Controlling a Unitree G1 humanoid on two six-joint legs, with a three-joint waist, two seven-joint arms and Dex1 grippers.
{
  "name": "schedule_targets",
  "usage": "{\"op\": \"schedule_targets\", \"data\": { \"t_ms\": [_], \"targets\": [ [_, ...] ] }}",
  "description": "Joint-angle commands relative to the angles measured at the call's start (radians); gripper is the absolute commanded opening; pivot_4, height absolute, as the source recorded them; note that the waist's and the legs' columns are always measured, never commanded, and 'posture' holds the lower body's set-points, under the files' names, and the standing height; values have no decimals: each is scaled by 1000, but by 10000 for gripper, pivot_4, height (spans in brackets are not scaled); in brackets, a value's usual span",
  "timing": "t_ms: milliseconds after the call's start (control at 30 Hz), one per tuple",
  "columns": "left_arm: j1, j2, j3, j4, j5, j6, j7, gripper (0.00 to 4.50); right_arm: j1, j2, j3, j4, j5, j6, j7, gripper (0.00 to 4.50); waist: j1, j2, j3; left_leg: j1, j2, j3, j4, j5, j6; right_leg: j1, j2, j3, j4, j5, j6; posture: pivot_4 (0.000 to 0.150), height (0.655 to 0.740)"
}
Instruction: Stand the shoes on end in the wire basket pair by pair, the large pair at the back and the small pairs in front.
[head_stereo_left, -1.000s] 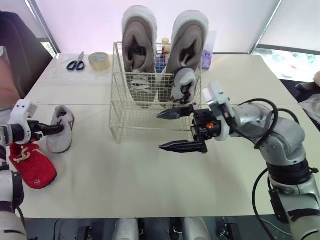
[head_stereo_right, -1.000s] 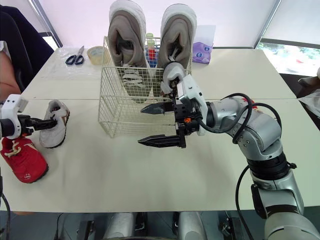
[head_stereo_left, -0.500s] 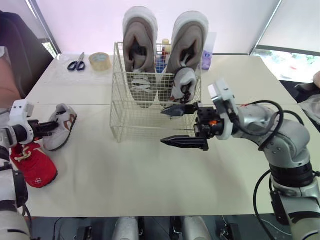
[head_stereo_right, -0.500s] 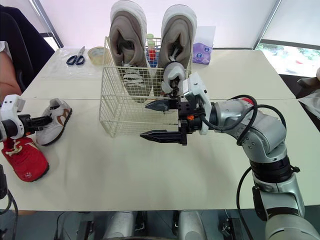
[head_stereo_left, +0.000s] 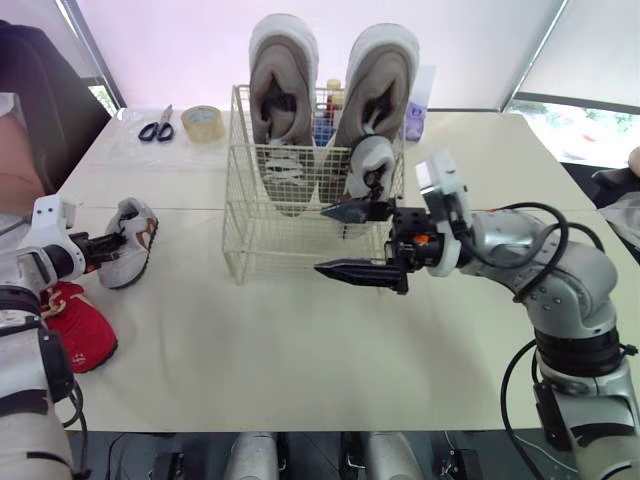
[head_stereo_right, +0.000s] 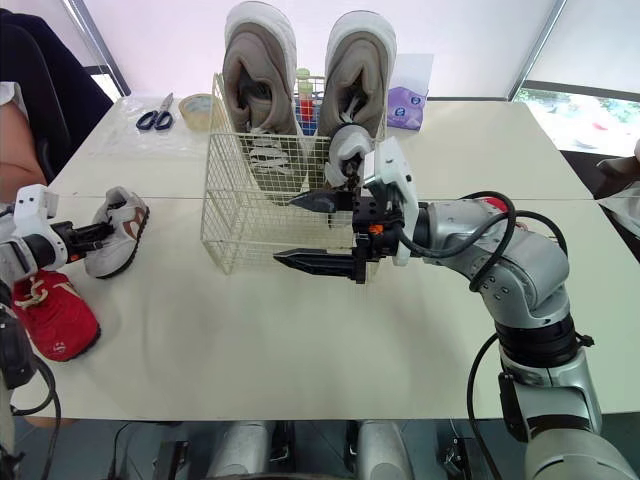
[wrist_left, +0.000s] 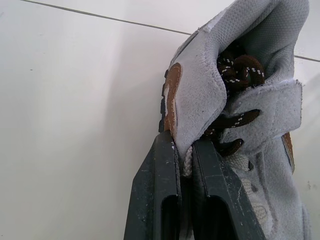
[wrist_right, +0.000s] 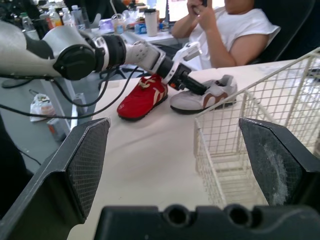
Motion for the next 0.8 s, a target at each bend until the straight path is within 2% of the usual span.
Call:
{"op": "schedule_targets", "data": {
  "t_ms": [33, 367, 700, 800],
  "targets": [
    [-16, -11, 18, 4, -10, -7, 1, 281, 0, 7, -27, -15, 16, -15, -4, 45000, 0, 0, 0, 0, 0, 0, 0, 0, 0, 0, 0, 0, 0, 0, 0, 1500, 7357],
    [-53, -19, 22, -28, -15, -11, 26, 281, -6, 3, -45, 29, 25, -22, 12, 45000, 7, 0, 0, 0, 0, -1, 0, 0, 0, 0, 0, 0, 0, 0, 0, 1500, 7357],
    [-50, -37, 48, -107, -21, -192, 123, 281, -7, 15, -59, 48, 33, -38, 4, 45000, 10, -1, 0, -1, 0, 0, 0, 0, 0, 0, 0, 0, 0, 0, 0, 1500, 7357],
    [-73, -22, 97, -152, -71, -166, 142, 281, -11, 10, -78, 51, 56, -25, -2, 45000, 10, -1, 0, -1, 0, 0, 0, 0, 0, 0, 0, 0, 0, 0, 0, 1500, 7357]
  ]
}}
